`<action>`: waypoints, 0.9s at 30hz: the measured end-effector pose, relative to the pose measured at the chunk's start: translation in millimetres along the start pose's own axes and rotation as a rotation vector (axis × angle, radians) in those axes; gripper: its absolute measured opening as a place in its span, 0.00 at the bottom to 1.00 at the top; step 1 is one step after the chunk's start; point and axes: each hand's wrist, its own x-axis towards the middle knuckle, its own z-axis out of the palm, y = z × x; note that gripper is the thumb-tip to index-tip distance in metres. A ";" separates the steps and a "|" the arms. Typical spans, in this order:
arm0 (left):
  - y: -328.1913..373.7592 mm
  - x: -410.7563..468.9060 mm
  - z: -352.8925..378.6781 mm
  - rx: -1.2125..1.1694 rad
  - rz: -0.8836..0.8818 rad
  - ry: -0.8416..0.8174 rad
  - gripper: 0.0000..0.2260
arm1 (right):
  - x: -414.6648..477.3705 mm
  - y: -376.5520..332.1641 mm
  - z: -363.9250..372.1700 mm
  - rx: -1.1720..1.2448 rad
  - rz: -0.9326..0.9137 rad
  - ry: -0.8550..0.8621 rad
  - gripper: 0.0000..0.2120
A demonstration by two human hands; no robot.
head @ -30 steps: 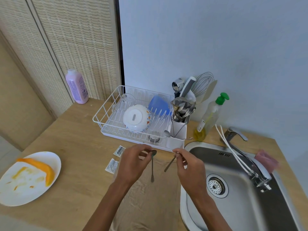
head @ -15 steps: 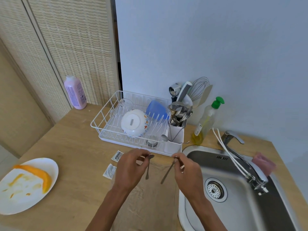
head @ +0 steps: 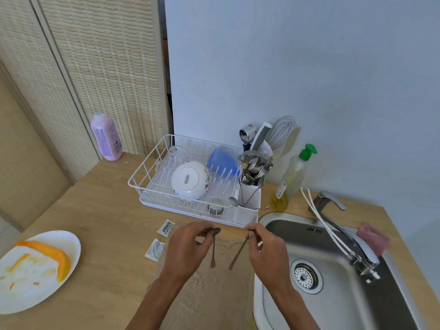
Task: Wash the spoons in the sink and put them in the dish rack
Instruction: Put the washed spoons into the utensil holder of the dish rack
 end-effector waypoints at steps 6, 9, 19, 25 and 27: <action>3.6 2.6 3.9 -0.010 -0.003 -0.010 0.06 | -1.0 -3.3 -1.6 0.008 -0.011 -0.005 0.09; 3.4 3.8 5.4 -0.003 0.004 -0.035 0.06 | -0.8 -4.4 -5.2 0.021 -0.007 0.019 0.09; -1.4 10.8 6.4 0.014 -0.035 -0.034 0.04 | 12.5 4.5 -19.7 -0.007 -0.068 -0.093 0.05; -10.9 13.4 4.7 0.057 -0.044 -0.025 0.06 | 43.1 -6.2 -61.2 0.092 -0.005 0.020 0.08; -13.2 14.1 3.3 0.062 -0.050 -0.027 0.06 | 59.6 -12.1 -82.4 0.125 0.027 0.106 0.08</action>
